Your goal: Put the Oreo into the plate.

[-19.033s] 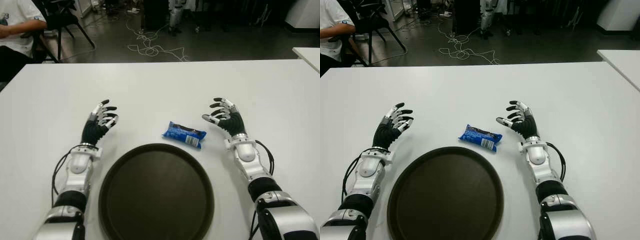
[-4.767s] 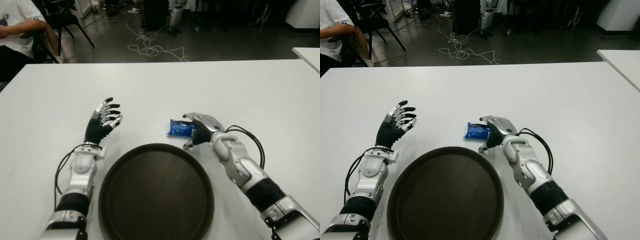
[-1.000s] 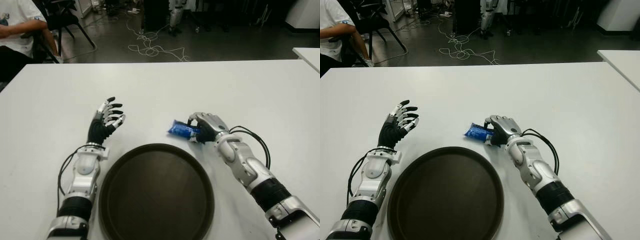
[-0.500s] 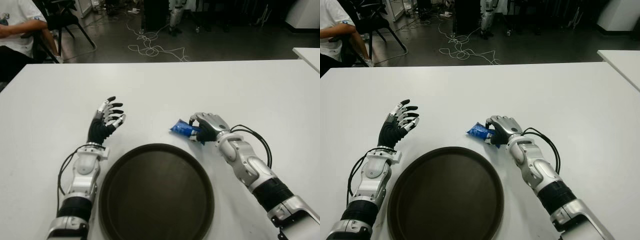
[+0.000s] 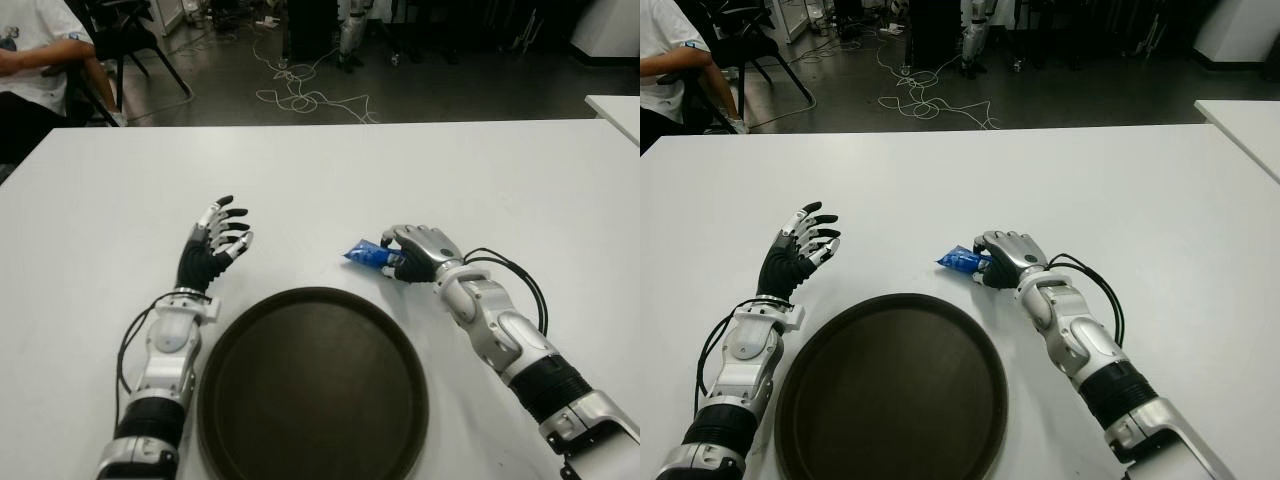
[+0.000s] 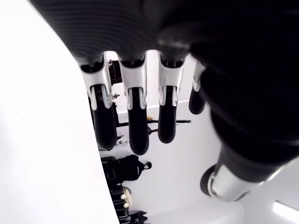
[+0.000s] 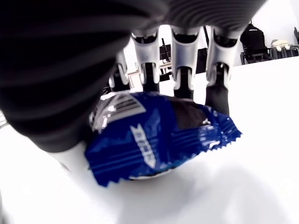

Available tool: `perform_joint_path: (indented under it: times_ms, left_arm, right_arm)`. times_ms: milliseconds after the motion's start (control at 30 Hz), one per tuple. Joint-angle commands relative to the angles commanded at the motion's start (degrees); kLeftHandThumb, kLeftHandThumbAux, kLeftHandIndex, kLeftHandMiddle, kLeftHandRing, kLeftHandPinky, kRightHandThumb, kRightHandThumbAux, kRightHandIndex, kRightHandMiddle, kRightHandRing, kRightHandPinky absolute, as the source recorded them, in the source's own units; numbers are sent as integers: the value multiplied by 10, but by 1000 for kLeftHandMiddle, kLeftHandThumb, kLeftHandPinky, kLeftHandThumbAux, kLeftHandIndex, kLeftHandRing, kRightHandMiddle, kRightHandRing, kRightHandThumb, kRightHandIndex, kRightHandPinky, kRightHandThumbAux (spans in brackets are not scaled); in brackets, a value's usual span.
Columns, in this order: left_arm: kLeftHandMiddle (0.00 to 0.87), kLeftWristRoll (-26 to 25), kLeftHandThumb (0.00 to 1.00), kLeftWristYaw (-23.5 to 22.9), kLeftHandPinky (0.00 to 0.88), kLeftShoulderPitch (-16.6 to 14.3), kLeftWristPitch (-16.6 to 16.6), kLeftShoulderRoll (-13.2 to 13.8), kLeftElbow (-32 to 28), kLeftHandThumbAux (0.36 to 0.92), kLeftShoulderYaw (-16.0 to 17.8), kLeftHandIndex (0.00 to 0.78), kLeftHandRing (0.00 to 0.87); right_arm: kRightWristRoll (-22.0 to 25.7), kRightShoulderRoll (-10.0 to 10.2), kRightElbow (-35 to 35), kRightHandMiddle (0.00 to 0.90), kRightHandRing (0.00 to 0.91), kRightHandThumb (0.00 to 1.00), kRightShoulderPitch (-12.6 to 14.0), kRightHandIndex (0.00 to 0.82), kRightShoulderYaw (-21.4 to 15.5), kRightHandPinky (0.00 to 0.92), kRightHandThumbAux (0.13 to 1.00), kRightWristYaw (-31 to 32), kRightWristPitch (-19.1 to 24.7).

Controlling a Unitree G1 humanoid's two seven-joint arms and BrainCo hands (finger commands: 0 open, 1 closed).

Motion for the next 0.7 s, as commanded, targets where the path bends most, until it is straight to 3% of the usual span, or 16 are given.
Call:
perform_joint_path:
  times_ms: [333, 700]
  left_arm:
    - [266, 4, 475, 8, 336, 0, 3, -2, 2, 725, 0, 139, 301]
    - [266, 3, 498, 3, 343, 1, -4, -2, 2, 733, 1, 139, 303]
  right_arm:
    - [5, 3, -4, 755, 735, 692, 1, 436, -8, 694, 725, 16, 6]
    - [17, 11, -6, 753, 748, 692, 7, 435, -23, 721, 728, -9, 3]
